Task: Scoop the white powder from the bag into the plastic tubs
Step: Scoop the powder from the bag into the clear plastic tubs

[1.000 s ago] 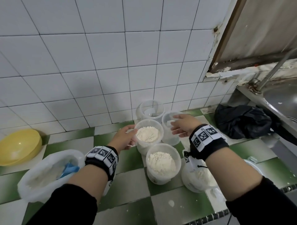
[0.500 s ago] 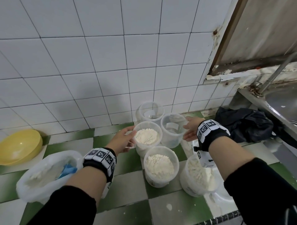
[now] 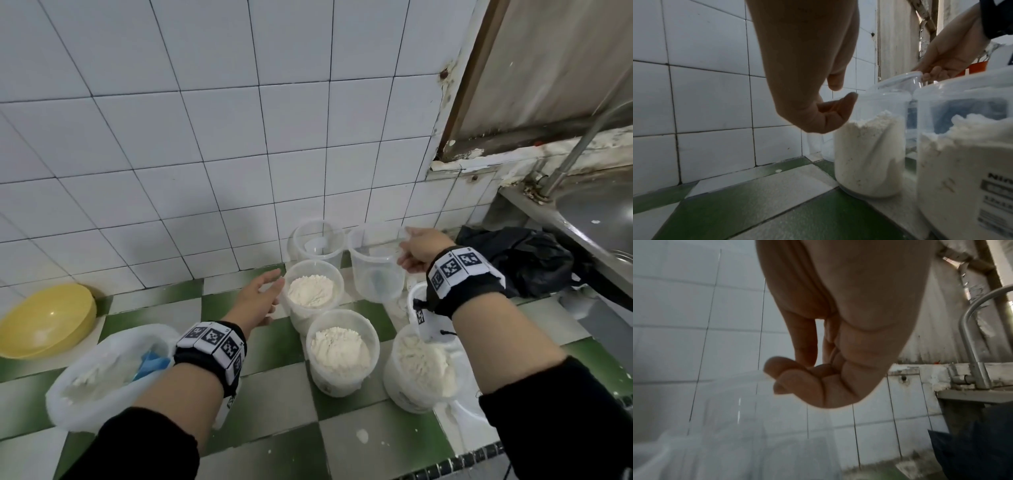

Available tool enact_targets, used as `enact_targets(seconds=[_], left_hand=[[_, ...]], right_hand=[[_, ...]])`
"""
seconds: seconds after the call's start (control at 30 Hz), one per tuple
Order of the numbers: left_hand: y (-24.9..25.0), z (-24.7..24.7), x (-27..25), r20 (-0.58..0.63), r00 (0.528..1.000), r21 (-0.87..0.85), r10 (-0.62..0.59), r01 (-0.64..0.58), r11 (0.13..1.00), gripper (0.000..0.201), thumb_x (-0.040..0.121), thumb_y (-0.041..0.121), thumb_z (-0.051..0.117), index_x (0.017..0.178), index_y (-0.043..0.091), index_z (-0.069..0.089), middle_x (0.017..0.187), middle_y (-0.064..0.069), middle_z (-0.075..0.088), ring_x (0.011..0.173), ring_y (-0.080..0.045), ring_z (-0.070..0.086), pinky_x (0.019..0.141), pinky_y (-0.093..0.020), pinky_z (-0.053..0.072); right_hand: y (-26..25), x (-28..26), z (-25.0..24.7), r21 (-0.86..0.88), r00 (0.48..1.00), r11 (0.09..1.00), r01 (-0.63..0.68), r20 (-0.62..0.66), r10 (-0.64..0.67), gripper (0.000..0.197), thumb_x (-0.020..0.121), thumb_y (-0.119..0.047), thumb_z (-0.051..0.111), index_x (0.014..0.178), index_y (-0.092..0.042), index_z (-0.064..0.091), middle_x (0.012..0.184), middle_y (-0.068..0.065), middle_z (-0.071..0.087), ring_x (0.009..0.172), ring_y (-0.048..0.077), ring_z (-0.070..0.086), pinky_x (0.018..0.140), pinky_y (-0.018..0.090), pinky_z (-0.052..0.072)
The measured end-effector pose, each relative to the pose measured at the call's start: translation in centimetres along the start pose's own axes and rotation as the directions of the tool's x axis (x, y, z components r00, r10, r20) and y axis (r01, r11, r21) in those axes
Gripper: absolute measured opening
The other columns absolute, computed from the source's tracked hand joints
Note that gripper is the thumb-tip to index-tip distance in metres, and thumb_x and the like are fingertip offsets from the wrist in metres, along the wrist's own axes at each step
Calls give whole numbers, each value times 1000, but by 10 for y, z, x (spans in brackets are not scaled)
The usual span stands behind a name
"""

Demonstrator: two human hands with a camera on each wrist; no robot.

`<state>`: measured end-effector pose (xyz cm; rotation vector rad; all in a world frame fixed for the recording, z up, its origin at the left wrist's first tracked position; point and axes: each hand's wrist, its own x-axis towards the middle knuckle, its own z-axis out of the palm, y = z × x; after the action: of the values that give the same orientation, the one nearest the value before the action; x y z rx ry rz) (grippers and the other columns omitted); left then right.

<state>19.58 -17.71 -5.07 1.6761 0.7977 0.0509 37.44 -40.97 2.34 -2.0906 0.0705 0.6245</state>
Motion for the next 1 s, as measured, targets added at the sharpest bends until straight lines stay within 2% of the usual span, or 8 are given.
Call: enact_targets(seconds=[0.23, 0.37, 0.47, 0.57, 0.63, 0.77, 0.93, 1.0], left_hand=[[26, -29, -32, -93, 971, -129, 219, -230, 965, 40, 95, 50, 54, 132, 35, 55, 116, 4, 57, 90, -12, 56, 76, -27, 49], [35, -61, -60, -93, 938, -284, 333, -346, 894, 45, 90, 59, 54, 128, 35, 60, 123, 4, 63, 107, -15, 60, 92, -33, 51], [33, -92, -86, -78, 926, -337, 369, -373, 864, 53, 85, 68, 48, 126, 37, 60, 126, 8, 63, 114, -14, 59, 96, -34, 48], [21, -127, -113, -78, 933, -399, 351, -352, 847, 41, 97, 50, 43, 125, 28, 62, 124, 5, 67, 109, -16, 64, 92, -32, 50], [4, -153, -130, -94, 939, -414, 331, -339, 845, 33, 99, 37, 48, 123, 23, 65, 121, 3, 70, 107, -18, 66, 92, -33, 51], [-41, -200, -162, -48, 952, -326, 301, -300, 897, 36, 83, 41, 67, 115, 26, 69, 119, 4, 71, 111, -17, 66, 93, -34, 51], [-103, -242, -188, 19, 985, -270, 170, -159, 950, 56, 70, 38, 81, 120, 17, 69, 119, -2, 71, 113, -23, 65, 94, -35, 53], [-125, -250, -193, 34, 994, -255, 107, -95, 962, 48, 71, 31, 83, 116, 19, 72, 117, -2, 72, 114, -25, 64, 95, -33, 53]], right_hand=[[-50, -70, -6, 83, 959, 955, 283, -39, -281, 57, 95, -5, 47, 148, -15, 26, 68, 10, 62, 54, 16, 51, 56, 27, 47], [-66, -113, 32, 124, 927, 928, 352, 92, -364, 54, 95, -6, 49, 146, -15, 32, 59, 7, 62, 46, 14, 49, 50, 25, 43], [-68, -144, 74, 145, 892, 924, 353, 246, -379, 53, 95, -5, 49, 145, -16, 35, 55, 6, 61, 40, 14, 45, 45, 21, 41], [-65, -169, 117, 170, 838, 923, 345, 388, -384, 51, 94, -4, 49, 143, -14, 39, 55, 7, 60, 39, 15, 43, 49, 24, 38], [-60, -184, 144, 174, 797, 923, 344, 465, -385, 49, 94, -3, 50, 141, -12, 41, 54, 8, 60, 37, 14, 43, 48, 23, 36], [-45, -210, 191, 126, 700, 909, 397, 599, -389, 44, 94, -4, 51, 136, -13, 48, 55, 5, 61, 38, 10, 45, 41, 16, 37], [-4, -225, 248, 33, 581, 885, 465, 742, -333, 47, 94, -7, 50, 138, -23, 46, 57, -2, 62, 47, 10, 50, 53, 18, 44], [12, -225, 268, -19, 567, 857, 515, 757, -325, 47, 95, -11, 50, 139, -26, 46, 56, -5, 62, 48, 8, 51, 56, 19, 45]])
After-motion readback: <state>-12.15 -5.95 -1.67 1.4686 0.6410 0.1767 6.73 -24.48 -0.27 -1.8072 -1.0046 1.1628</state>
